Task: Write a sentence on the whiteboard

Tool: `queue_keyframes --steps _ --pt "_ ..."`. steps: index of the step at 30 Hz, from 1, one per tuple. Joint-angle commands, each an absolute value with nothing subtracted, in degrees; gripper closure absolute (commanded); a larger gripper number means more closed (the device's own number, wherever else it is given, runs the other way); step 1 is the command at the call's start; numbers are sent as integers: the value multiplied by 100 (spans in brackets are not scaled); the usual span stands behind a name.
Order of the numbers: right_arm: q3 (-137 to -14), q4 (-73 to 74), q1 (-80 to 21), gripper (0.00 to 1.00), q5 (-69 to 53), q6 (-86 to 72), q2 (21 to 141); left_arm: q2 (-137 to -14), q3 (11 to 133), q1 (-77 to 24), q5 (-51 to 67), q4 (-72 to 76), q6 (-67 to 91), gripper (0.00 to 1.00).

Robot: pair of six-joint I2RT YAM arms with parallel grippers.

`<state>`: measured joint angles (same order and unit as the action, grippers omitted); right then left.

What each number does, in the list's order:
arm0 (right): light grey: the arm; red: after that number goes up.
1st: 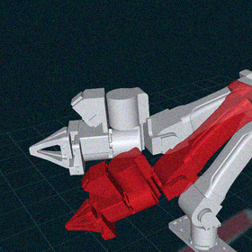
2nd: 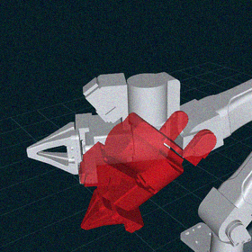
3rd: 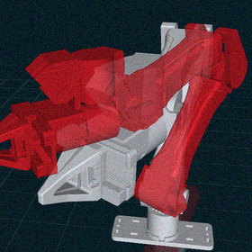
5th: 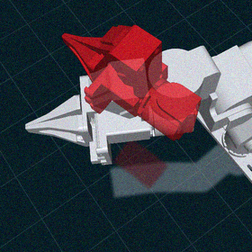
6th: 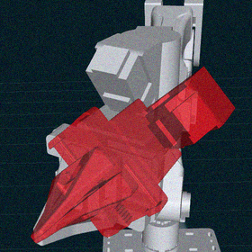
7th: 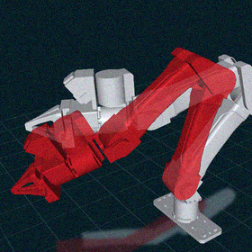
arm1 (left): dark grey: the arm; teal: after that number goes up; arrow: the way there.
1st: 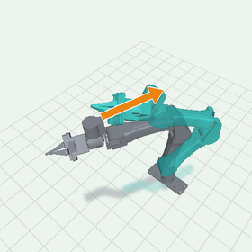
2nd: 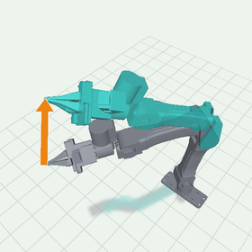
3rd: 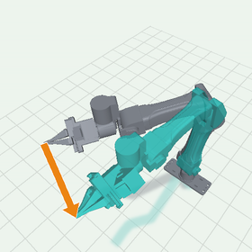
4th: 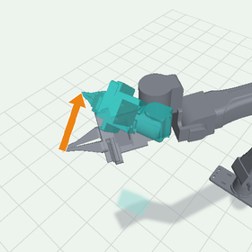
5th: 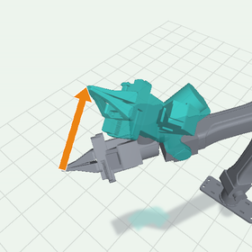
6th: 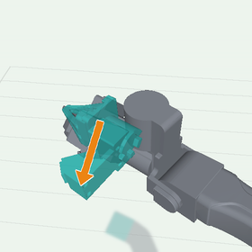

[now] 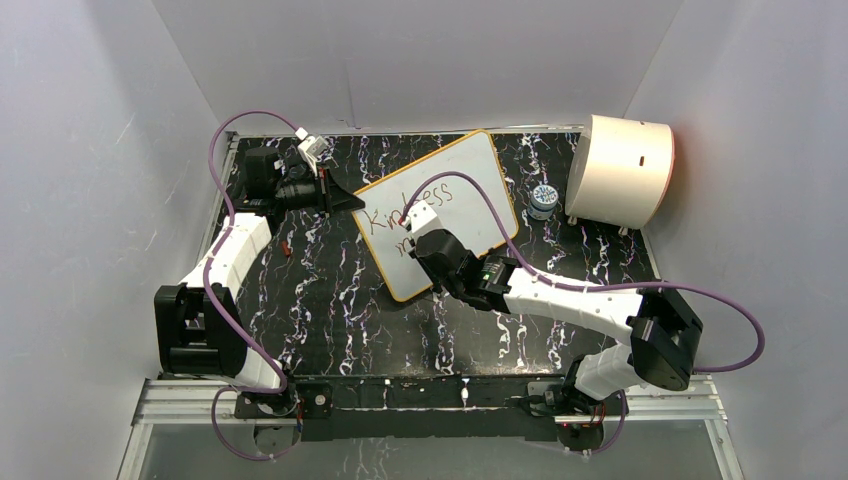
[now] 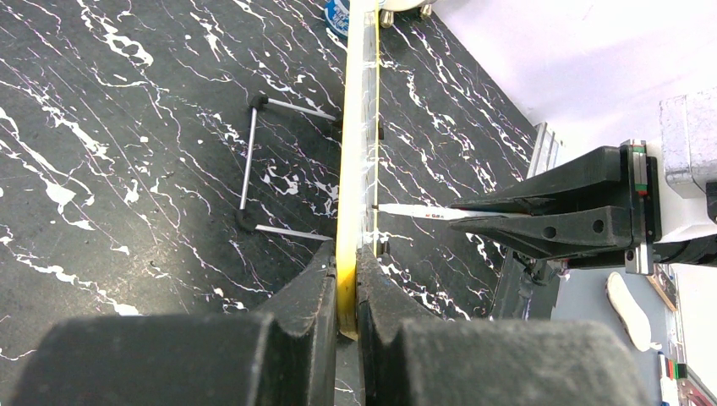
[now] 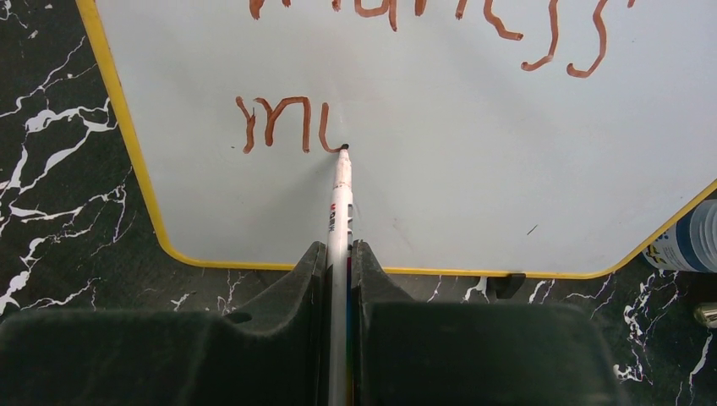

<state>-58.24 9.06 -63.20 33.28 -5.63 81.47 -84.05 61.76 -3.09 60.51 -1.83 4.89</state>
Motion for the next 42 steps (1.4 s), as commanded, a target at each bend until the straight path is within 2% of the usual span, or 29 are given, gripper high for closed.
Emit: queue_keyframes --steps 1,42 --pt "-5793 404 -6233 100 3506 -519 7989 -8657 5968 -541 5826 -889 35 100" --pt "-6039 239 -6173 100 3403 -303 8063 -8629 5972 -545 5829 -893 34 100"
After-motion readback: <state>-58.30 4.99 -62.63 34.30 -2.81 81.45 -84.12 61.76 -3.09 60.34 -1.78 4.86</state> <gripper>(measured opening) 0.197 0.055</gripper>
